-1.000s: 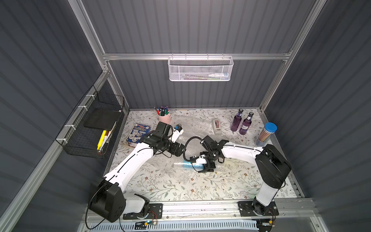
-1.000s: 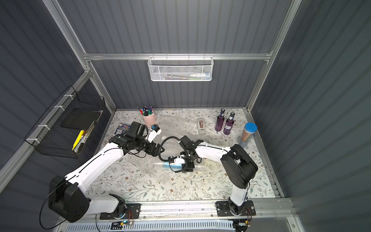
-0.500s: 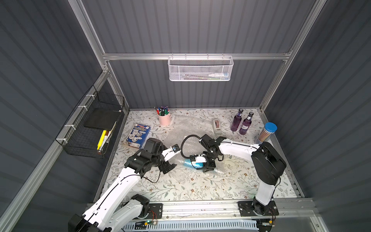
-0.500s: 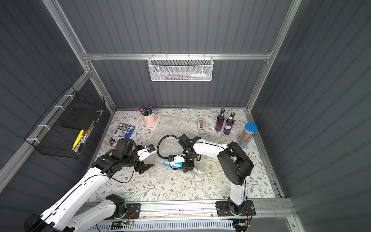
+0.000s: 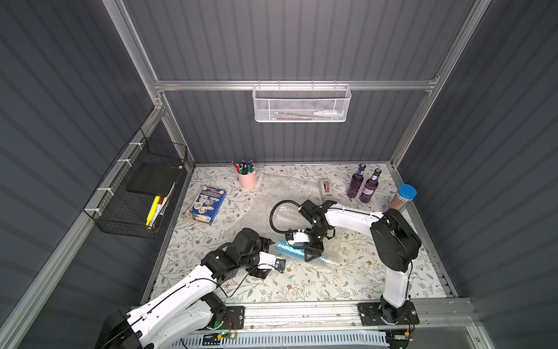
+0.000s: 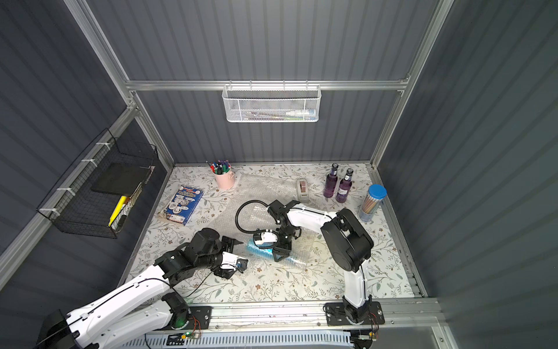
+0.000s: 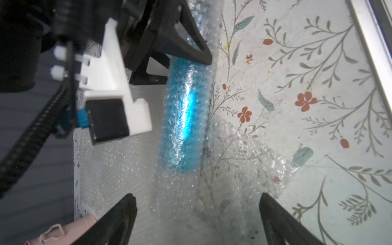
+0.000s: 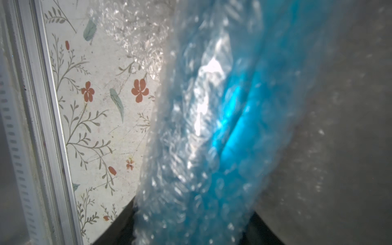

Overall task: Wrap wine bottles in bubble wrap
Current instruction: Wrap the bubble wrap at the center of the board.

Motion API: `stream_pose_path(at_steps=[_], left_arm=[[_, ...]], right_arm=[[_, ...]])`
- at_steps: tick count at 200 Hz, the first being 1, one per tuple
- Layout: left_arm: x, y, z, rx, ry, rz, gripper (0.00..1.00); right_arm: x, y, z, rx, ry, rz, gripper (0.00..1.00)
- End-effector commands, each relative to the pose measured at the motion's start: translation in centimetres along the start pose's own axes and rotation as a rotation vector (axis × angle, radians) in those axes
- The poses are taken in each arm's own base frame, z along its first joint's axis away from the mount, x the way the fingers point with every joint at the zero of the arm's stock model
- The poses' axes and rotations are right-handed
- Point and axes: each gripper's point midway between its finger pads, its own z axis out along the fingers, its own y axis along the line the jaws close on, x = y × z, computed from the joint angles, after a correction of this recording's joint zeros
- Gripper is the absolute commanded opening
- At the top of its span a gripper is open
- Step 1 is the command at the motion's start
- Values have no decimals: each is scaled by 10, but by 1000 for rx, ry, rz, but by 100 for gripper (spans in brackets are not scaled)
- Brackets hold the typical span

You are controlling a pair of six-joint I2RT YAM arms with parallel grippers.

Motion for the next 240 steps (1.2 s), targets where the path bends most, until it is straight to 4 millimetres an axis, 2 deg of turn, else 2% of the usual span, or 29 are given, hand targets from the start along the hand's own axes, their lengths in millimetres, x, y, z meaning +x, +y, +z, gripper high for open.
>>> stream_pose_path(at_steps=[1, 31, 54, 72, 115, 141, 162, 169, 191, 214, 240], left_arm=[[-4, 7, 13, -33, 6, 161, 93], [-13, 11, 36, -45, -18, 237, 91], [-21, 3, 56, -13, -18, 283, 87], [-30, 10, 65, -40, -41, 292, 87], [-30, 25, 92, -113, -5, 298, 84], [-22, 26, 105, -129, 38, 279, 81], [-13, 38, 109, -200, 96, 258, 78], [-15, 44, 108, -224, 102, 255, 79], [-25, 45, 104, -244, 59, 256, 81], [-20, 51, 105, -275, 90, 236, 83], [-25, 60, 100, -315, 72, 193, 84]], right_arm=[[3, 12, -1, -97, 15, 27, 61], [5, 10, 1, -105, 29, 34, 61], [6, 8, 1, -104, 33, 29, 62], [5, 9, 2, -113, 36, 29, 62], [5, 8, 1, -119, 36, 29, 63], [5, 8, 0, -120, 29, 27, 63], [4, 8, -1, -122, 25, 25, 63], [5, 8, -1, -124, 26, 26, 62], [5, 7, 0, -125, 32, 31, 63], [7, 7, 1, -129, 39, 31, 63], [11, 7, 4, -134, 53, 35, 63]])
